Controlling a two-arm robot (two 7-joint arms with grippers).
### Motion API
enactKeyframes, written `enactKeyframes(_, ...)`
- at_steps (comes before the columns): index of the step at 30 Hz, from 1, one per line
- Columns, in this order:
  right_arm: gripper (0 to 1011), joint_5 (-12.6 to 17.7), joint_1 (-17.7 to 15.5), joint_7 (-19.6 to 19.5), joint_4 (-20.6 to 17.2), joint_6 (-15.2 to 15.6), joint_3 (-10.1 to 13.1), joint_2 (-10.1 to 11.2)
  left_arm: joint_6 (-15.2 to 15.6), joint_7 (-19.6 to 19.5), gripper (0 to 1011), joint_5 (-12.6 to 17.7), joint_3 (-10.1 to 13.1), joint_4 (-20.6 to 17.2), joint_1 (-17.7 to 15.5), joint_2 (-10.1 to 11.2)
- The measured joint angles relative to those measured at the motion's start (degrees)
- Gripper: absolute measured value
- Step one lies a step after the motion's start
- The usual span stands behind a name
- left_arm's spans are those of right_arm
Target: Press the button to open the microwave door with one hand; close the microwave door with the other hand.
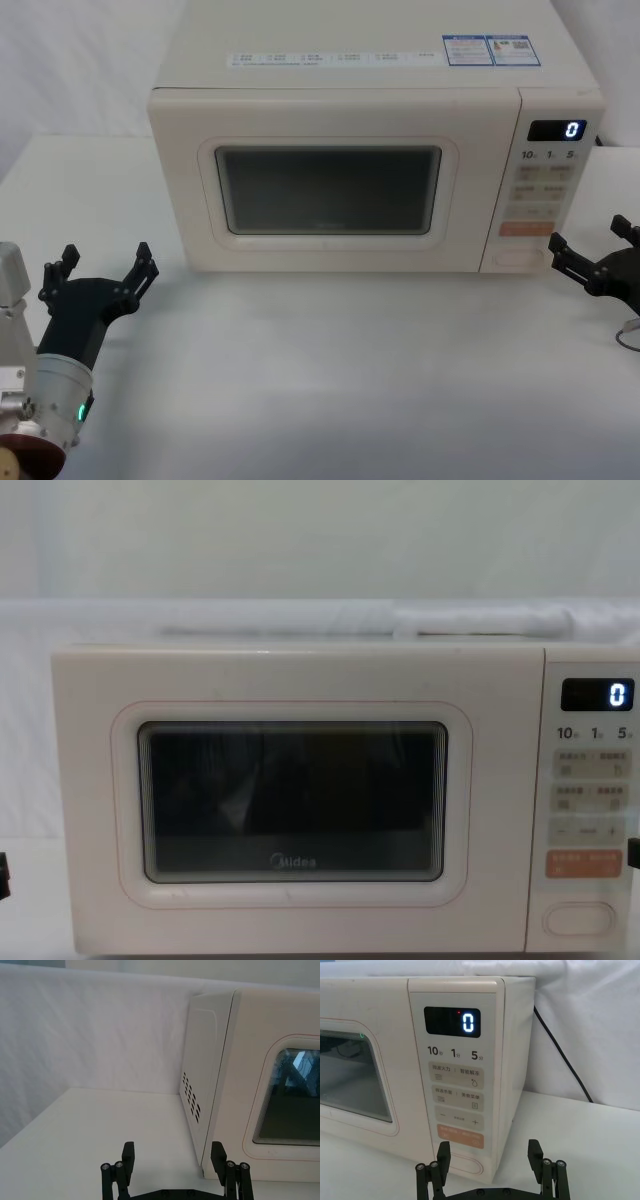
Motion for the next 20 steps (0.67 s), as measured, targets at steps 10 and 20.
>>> enactKeyframes(10,1002,0.0,0.0,0.0,0.0,0.0,0.0,0.0,0.0,0.0,1001,0.0,0.0,0.0,0.0,0.0)
enactKeyframes(20,1002,0.0,0.0,0.0,0.0,0.0,0.0,0.0,0.0,0.0,1001,0.0,0.0,0.0,0.0,0.0)
